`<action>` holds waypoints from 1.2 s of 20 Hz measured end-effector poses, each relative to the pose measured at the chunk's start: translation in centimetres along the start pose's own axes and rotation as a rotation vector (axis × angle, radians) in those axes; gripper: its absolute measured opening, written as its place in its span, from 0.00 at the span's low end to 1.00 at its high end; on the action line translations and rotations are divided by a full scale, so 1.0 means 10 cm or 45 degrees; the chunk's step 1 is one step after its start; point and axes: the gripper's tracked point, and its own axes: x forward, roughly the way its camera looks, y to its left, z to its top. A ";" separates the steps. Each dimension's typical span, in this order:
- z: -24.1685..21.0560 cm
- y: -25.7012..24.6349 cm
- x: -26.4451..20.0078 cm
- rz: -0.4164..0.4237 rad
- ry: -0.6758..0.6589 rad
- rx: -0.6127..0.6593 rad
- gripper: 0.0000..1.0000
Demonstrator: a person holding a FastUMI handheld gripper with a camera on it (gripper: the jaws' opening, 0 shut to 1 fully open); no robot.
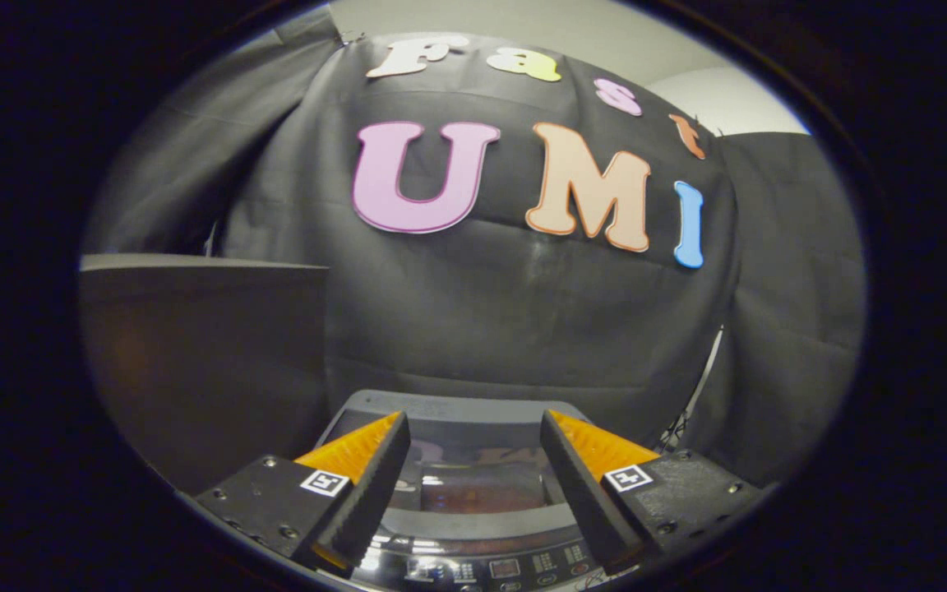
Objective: Put the clothes into the washing machine and then close the washing machine lid.
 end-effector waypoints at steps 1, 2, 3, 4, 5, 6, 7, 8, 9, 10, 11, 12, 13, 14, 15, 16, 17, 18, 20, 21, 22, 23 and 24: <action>-0.03 0.03 -0.11 0.007 -0.001 0.010 0.98; -0.02 0.06 -0.21 0.009 -0.003 0.026 0.98; -0.01 0.05 -0.19 0.004 0.000 0.044 0.98; 0.00 0.05 -0.23 0.009 0.008 0.060 0.98; 0.01 0.07 -0.31 0.012 0.006 0.078 0.98; 0.00 0.09 -0.44 0.018 -0.004 0.083 0.98; -0.01 0.13 -0.57 0.024 -0.008 0.089 0.98; -0.01 0.14 -0.66 0.036 -0.011 0.106 0.98; 0.03 0.15 -0.73 0.059 -0.011 0.142 0.98; 0.05 0.16 -0.81 0.079 -0.010 0.190 0.97; 0.08 0.13 -0.89 0.081 -0.006 0.232 0.97; 0.11 0.06 -0.99 0.068 -0.011 0.266 0.97; 0.18 0.03 -1.08 0.063 -0.028 0.294 0.96; 0.24 -0.01 -1.17 0.060 -0.037 0.297 0.96; 0.28 -0.05 -1.28 0.045 -0.054 0.275 0.95; 0.33 -0.10 -1.41 0.034 -0.079 0.255 0.95; 0.38 -0.16 -1.52 0.020 -0.098 0.254 0.94; 0.41 -0.15 -1.63 0.035 -0.106 0.263 0.94; 0.50 -0.16 -1.85 0.025 -0.152 0.246 0.94; 0.55 -0.20 -1.94 0.016 -0.174 0.225 0.94; 0.57 -0.19 -2.04 0.026 -0.179 0.211 0.94; 0.56 -0.13 -2.11 0.047 -0.178 0.199 0.94; 0.57 -0.10 -2.19 0.060 -0.181 0.201 0.94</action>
